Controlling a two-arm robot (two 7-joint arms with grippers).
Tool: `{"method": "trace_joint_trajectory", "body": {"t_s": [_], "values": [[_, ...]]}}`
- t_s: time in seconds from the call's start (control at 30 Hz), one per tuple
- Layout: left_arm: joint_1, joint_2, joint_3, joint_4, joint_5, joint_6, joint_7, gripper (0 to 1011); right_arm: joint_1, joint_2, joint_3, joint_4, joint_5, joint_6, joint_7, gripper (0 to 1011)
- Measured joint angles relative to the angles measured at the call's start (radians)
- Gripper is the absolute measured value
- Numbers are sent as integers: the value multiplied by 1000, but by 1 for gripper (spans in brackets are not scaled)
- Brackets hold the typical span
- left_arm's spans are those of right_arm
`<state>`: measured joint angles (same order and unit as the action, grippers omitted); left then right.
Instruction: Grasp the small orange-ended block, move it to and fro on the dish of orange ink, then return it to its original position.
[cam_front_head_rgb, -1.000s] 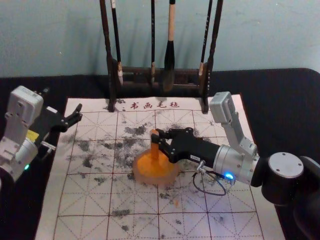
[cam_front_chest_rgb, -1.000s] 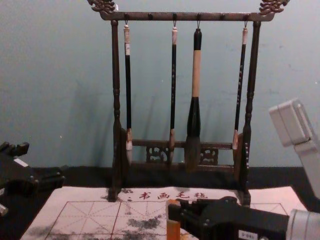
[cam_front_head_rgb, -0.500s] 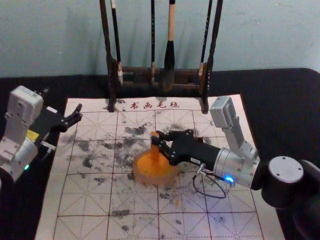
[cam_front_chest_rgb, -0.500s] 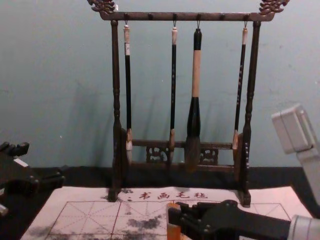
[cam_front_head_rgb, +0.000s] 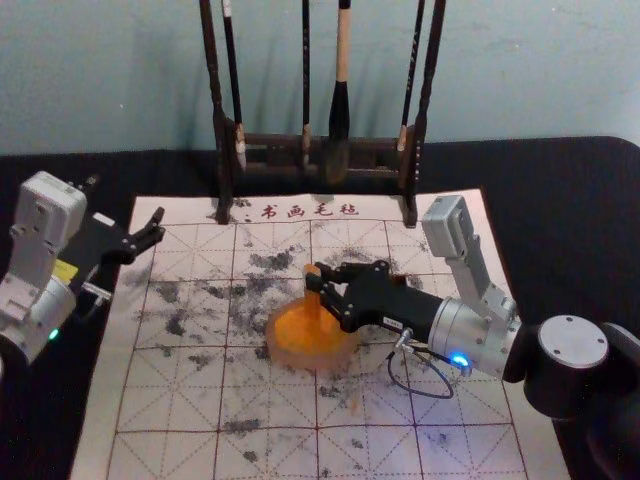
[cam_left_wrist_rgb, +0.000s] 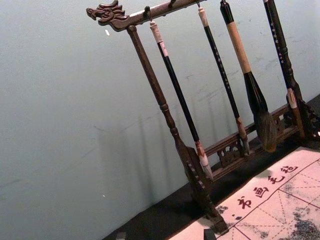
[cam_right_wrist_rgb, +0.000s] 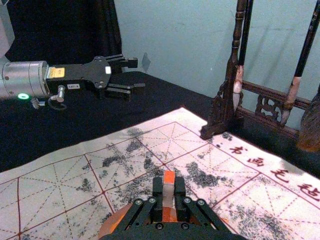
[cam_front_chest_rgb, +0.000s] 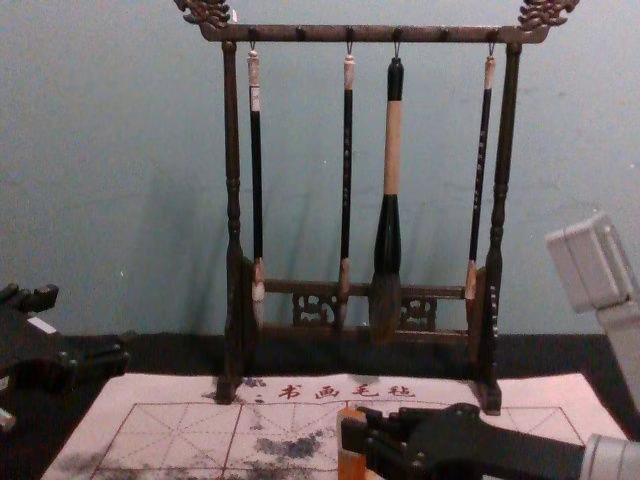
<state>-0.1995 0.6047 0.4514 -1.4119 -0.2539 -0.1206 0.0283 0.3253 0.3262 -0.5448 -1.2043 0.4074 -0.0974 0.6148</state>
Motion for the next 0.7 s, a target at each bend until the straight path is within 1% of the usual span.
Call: {"method": "trace_joint_trajectory", "body": {"t_s": [0.7], "values": [[0, 0, 0, 0, 0, 0, 0, 1001, -16, 15, 12, -26, 7, 10, 1, 138]]}}
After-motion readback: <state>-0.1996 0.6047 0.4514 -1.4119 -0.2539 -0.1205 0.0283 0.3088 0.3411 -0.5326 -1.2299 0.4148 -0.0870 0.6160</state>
